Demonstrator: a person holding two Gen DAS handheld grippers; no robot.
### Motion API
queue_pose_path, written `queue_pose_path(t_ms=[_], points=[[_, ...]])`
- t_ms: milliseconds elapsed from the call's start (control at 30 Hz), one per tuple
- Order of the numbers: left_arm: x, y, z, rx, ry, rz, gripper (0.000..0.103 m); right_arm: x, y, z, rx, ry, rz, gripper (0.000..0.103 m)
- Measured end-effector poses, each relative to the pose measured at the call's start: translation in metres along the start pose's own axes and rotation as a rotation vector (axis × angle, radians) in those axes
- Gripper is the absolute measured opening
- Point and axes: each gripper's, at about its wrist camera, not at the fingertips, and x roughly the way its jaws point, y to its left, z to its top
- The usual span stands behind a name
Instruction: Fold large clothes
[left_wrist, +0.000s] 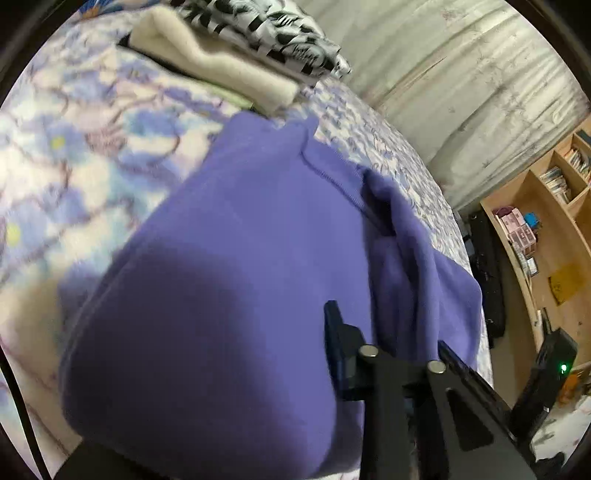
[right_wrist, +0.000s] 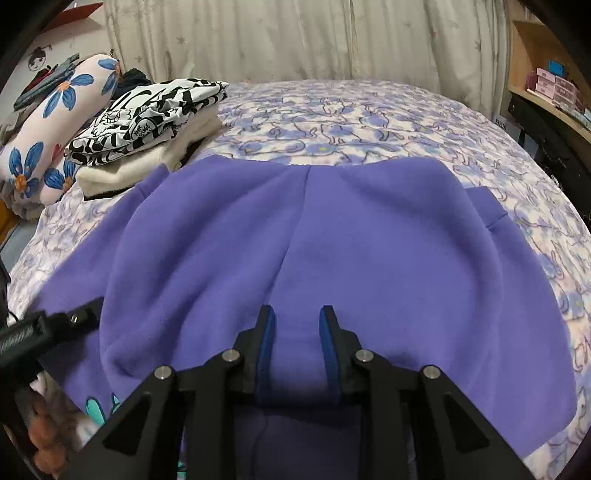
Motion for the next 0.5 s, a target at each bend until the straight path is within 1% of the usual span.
queue_pose_path(t_ms=[33, 100, 133, 200, 267, 300, 333, 367, 433, 500], points=[[-0.004, -0.009, 0.000, 0.034, -0.026, 0.010, 0.019, 0.000, -0.001, -0.001, 0.003, 0.000, 0.005, 0.025], [-0.016, -0.038, -0.002, 0.157, -0.100, 0.047, 0.017, -0.001, -0.004, -0.003, 0.020, 0.003, 0.027, 0.025], [-0.022, -0.056, -0.003, 0.216, -0.136, 0.049, 0.016, -0.002, -0.007, -0.004, 0.030, 0.005, 0.039, 0.025], [-0.031, -0.093, -0.001, 0.310, -0.182, 0.028, 0.016, -0.006, -0.015, -0.009, 0.064, 0.003, 0.068, 0.025], [-0.037, -0.127, 0.002, 0.398, -0.202, 0.007, 0.016, -0.009, -0.024, -0.013, 0.110, 0.001, 0.099, 0.025], [-0.041, -0.148, -0.001, 0.453, -0.208, -0.008, 0.016, -0.012, -0.028, -0.014, 0.128, 0.002, 0.112, 0.025], [-0.041, -0.163, -0.003, 0.489, -0.207, -0.026, 0.016, -0.015, -0.034, -0.016, 0.158, 0.005, 0.133, 0.025], [-0.041, -0.184, -0.007, 0.528, -0.206, -0.059, 0.016, -0.021, -0.044, -0.019, 0.197, 0.009, 0.165, 0.025], [-0.039, -0.218, -0.016, 0.603, -0.208, -0.099, 0.016, -0.031, -0.065, -0.023, 0.269, 0.016, 0.226, 0.025], [-0.035, -0.252, -0.030, 0.710, -0.204, -0.116, 0.016, -0.043, -0.094, -0.030, 0.359, 0.036, 0.284, 0.025]])
